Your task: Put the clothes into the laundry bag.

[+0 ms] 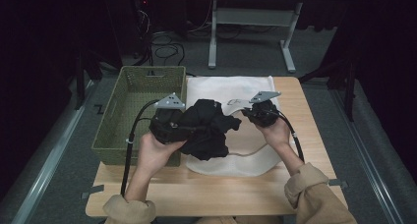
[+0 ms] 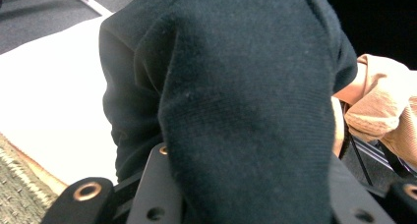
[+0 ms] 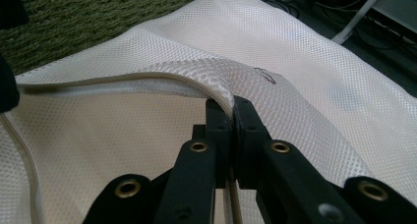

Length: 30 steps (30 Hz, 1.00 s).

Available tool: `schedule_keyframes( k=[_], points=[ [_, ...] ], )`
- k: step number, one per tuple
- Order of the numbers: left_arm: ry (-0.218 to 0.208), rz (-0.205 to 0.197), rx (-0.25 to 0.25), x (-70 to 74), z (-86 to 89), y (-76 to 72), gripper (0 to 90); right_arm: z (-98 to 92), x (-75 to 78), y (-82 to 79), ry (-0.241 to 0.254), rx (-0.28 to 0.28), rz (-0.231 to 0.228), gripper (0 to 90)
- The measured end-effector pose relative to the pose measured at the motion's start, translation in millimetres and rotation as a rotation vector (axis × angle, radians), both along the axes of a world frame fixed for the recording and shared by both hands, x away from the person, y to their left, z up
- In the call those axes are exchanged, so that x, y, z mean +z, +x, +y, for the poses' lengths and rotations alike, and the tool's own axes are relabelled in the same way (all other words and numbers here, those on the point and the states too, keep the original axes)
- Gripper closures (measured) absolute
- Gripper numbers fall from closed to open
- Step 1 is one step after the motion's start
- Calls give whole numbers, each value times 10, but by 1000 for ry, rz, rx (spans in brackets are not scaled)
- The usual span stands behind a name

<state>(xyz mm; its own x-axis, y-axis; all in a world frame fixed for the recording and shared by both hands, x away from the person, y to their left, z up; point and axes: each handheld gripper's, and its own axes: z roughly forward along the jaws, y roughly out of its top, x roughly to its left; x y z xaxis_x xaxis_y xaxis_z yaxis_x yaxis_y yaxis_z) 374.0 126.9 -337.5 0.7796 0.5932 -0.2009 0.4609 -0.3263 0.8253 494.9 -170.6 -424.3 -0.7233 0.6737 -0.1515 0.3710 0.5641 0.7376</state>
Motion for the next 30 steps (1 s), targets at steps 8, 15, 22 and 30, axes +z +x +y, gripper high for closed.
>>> schedule_keyframes(
  k=[8,15,22,30],
  points=[
    [21,0,-19,-44,-99,4,689,-1,-1,1,1,1,0,884],
    [20,6,-30,-110,-167,30,687,-17,0,14,7,5,9,884],
    [34,6,-43,-178,-250,50,687,-23,14,16,15,8,2,884],
    [26,-8,-47,-206,-282,44,686,-7,17,13,14,15,0,884]
  ],
)
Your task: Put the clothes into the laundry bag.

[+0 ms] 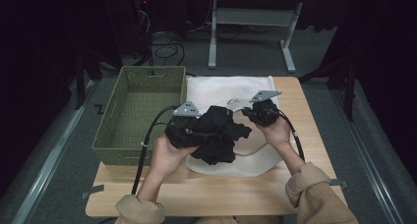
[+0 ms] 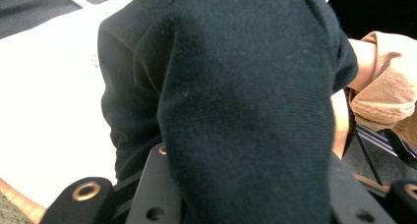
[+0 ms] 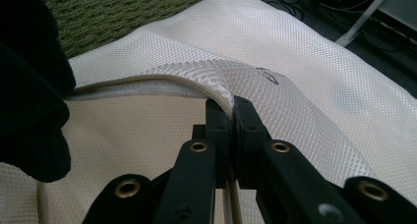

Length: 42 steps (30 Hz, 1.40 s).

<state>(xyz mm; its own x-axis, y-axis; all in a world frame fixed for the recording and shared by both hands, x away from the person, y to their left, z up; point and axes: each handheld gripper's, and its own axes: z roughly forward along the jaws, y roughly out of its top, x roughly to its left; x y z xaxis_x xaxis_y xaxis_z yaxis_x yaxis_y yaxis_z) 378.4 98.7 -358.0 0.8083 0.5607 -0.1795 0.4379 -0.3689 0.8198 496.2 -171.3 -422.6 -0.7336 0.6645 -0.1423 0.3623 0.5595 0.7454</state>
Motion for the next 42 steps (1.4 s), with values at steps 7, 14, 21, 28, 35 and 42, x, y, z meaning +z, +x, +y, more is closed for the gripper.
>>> schedule_keyframes(
  k=[7,14,21,28,35,42],
  points=[
    [-3,7,-25,-23,-55,4,686,10,2,-2,-7,6,3,884],
    [2,22,-45,-57,-119,37,686,22,4,-7,-11,12,-3,884],
    [4,43,-59,-125,-188,78,686,25,-4,-4,0,13,-3,884],
    [4,65,-74,-177,-240,124,685,31,8,-23,2,12,-1,884],
    [7,68,-82,-209,-283,130,683,34,9,-21,5,14,-1,884],
    [30,71,-89,-272,-363,152,681,24,15,-15,3,17,-1,884]
  ],
)
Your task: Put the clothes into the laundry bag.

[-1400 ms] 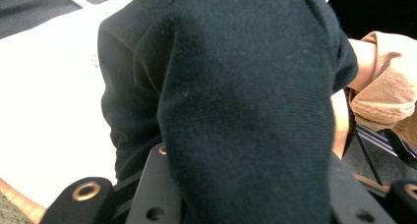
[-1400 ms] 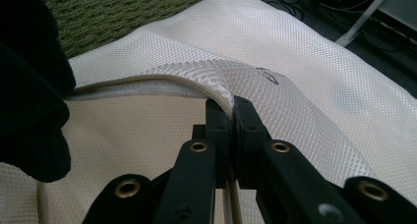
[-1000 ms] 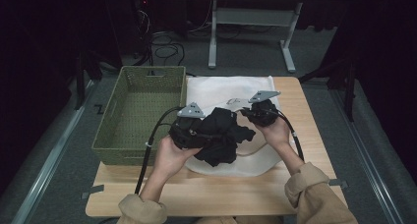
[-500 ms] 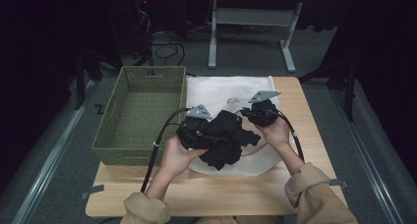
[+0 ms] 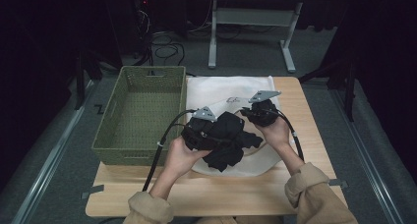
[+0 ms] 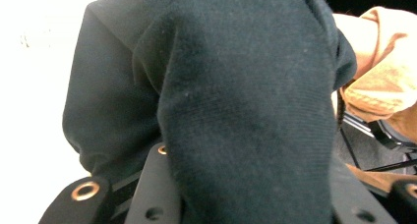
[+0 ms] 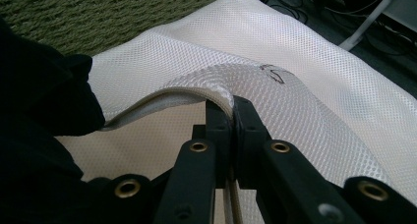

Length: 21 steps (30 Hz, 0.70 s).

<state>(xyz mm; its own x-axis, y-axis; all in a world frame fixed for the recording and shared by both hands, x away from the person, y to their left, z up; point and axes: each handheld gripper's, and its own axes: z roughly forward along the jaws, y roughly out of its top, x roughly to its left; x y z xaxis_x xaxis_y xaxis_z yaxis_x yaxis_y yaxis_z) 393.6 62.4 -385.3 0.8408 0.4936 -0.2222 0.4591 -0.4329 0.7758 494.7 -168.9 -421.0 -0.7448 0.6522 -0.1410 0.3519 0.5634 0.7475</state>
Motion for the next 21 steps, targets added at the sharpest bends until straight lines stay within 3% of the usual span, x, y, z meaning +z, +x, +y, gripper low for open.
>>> schedule_keyframes(
  k=[21],
  points=[
    [52,36,7,-279,-180,112,678,10,37,-25,12,11,-6,884]
  ],
)
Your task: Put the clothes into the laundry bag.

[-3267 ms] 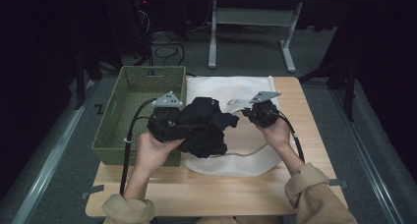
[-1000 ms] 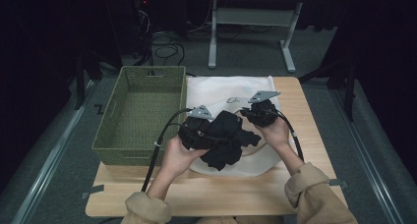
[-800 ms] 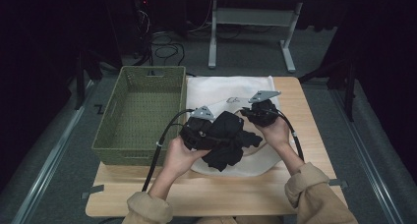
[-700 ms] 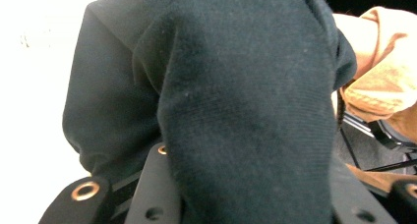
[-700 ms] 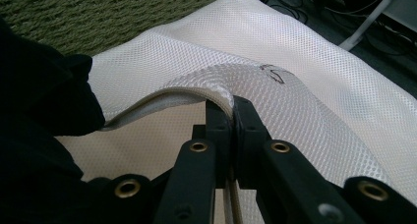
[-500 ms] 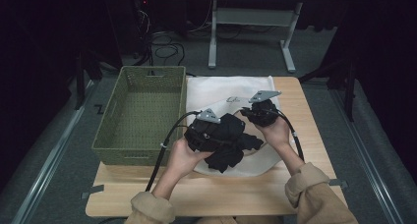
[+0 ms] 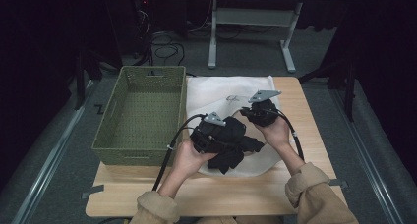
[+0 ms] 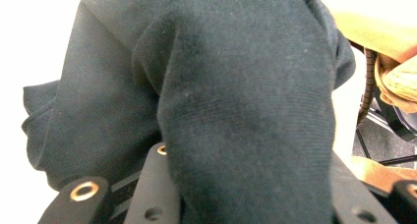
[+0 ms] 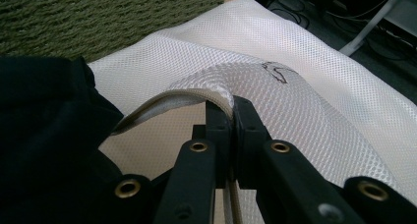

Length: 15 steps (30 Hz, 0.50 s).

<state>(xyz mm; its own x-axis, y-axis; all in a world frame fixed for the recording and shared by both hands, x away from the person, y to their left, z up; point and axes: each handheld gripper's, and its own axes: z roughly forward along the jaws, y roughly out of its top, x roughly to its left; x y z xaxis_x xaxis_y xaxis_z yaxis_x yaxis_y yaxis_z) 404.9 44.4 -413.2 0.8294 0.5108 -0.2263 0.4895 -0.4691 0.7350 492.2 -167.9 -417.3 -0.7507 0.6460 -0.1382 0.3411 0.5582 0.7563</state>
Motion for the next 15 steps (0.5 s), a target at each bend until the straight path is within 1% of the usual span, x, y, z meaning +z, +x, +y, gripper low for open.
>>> schedule_keyframes(
  k=[2,4,8,11,15],
  points=[
    [-5,3,4,-21,-7,7,677,-7,7,0,2,2,-1,884],
    [8,-3,7,-33,-19,14,676,-6,3,1,5,3,0,884],
    [12,-8,12,-69,-58,24,673,1,0,-1,7,4,3,884],
    [26,-14,11,-82,-78,23,671,-7,5,1,1,8,-1,884],
    [22,-15,14,-94,-87,28,671,-18,12,1,-4,7,4,884]
  ],
)
